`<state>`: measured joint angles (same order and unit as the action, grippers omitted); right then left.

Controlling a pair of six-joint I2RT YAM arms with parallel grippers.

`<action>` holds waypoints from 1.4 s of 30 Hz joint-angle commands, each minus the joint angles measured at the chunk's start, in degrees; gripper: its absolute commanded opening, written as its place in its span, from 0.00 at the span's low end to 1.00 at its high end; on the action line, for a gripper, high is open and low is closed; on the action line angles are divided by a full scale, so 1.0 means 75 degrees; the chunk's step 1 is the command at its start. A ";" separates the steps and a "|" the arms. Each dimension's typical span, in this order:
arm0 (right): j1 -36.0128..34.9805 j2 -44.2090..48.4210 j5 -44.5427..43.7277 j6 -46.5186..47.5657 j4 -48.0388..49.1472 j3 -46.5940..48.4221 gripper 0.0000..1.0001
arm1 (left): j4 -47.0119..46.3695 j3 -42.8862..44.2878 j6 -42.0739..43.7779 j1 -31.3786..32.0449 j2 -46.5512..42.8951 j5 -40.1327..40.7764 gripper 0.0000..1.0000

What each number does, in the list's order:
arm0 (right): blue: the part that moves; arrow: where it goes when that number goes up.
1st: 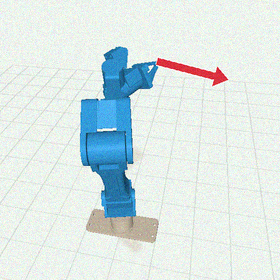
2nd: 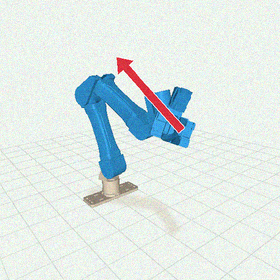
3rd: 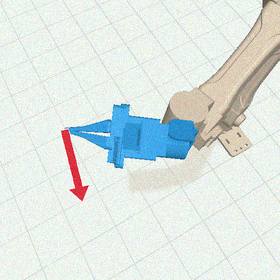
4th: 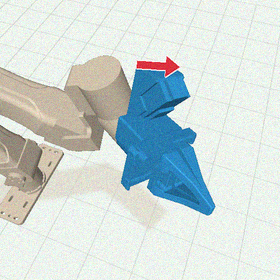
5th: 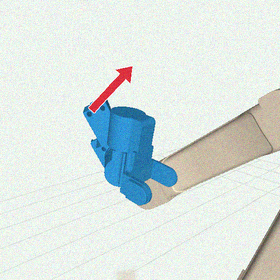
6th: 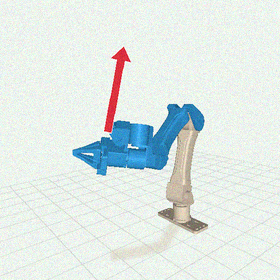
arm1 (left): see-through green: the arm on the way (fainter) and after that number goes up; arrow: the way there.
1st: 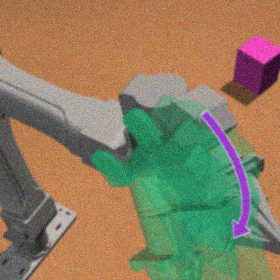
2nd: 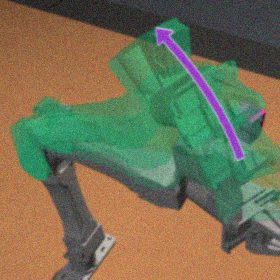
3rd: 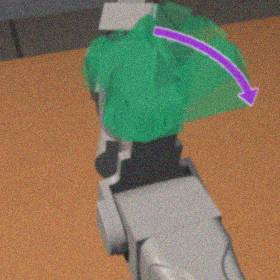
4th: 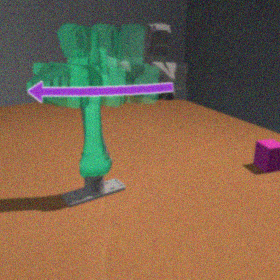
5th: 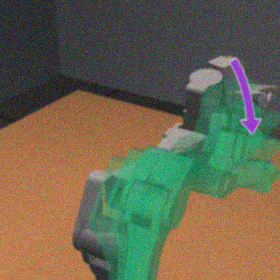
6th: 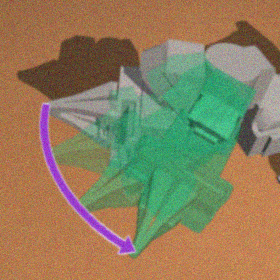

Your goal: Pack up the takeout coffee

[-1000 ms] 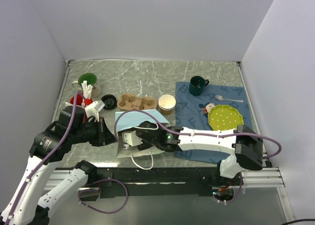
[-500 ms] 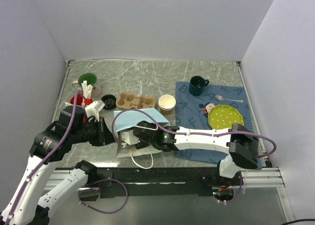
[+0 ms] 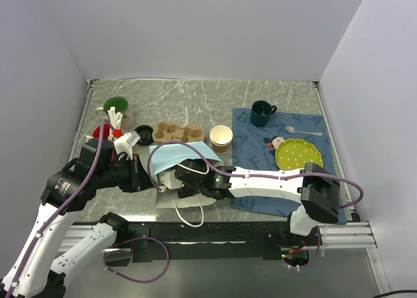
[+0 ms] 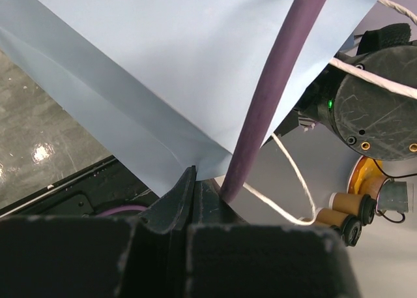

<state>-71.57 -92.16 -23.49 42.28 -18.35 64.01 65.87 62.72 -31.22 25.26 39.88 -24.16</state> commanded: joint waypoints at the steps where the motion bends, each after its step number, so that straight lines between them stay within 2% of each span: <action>1: 0.0132 0.0334 0.0026 -0.0329 -0.0342 0.0278 1.00 | -0.0005 0.0309 -0.0103 -0.0004 0.0073 -0.0200 0.01; 14: 0.0191 0.0815 0.0448 -0.0493 -0.1326 0.0606 1.00 | 0.0054 0.0625 -0.0044 -0.0004 0.0413 -0.0130 0.01; 17: 0.0203 0.0909 0.0565 -0.0598 -0.1584 0.0688 0.96 | 0.0077 0.0789 -0.0021 -0.0004 0.0518 -0.0118 0.01; 22: 0.0203 0.1049 0.0693 -0.0680 -0.1854 0.0782 0.95 | 0.0089 0.0802 0.0026 -0.0004 0.0566 -0.0177 0.01; 28: 0.0203 0.1085 0.0752 -0.0716 -0.2100 0.0922 0.86 | 0.0030 0.0708 0.0015 0.0008 0.0589 -0.0235 0.01; 37: 0.0215 0.1178 0.0799 -0.0903 -0.2346 0.1098 0.92 | 0.0089 0.0720 -0.0009 -0.0004 0.0601 -0.0177 0.01; 42: 0.0215 0.1249 0.0870 -0.0892 -0.2475 0.1204 0.88 | 0.0089 0.0731 -0.0103 0.0007 0.0636 -0.0153 0.01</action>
<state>-70.43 -86.06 -17.23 36.71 -36.05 69.76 66.46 66.89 -31.16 25.26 44.16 -24.38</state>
